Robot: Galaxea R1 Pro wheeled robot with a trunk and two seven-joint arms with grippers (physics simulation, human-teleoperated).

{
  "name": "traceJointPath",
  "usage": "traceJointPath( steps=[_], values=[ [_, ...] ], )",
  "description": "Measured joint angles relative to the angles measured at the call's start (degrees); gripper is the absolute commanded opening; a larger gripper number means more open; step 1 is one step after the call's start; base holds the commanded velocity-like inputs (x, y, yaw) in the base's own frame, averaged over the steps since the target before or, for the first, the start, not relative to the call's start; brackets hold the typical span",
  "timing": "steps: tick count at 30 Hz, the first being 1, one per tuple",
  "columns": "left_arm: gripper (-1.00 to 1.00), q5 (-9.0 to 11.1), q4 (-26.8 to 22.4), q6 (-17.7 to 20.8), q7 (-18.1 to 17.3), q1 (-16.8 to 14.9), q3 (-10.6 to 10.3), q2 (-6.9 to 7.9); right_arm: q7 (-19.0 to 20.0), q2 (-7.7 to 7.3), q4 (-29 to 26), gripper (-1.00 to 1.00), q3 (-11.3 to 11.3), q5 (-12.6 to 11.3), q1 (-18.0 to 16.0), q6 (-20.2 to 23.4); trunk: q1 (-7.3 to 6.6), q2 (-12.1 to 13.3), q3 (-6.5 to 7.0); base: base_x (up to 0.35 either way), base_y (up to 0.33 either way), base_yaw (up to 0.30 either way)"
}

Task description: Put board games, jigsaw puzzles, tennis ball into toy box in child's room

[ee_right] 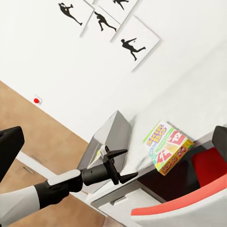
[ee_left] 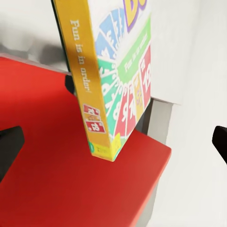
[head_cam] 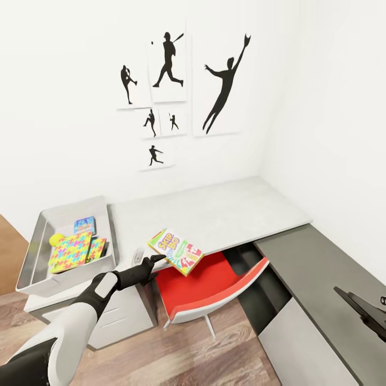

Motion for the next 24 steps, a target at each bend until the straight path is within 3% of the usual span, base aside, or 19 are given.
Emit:
traceJointPath(
  steps=[24],
  values=[
    [1.0, 0.0, 0.0, -0.1, 0.0, 0.0, 0.0, -0.07, 0.0, -0.01, 0.0, 1.0, 0.0, 0.0, 0.0, 0.0, 0.0, 0.0, -1.25, 0.0, 0.0, 0.0]
  ],
)
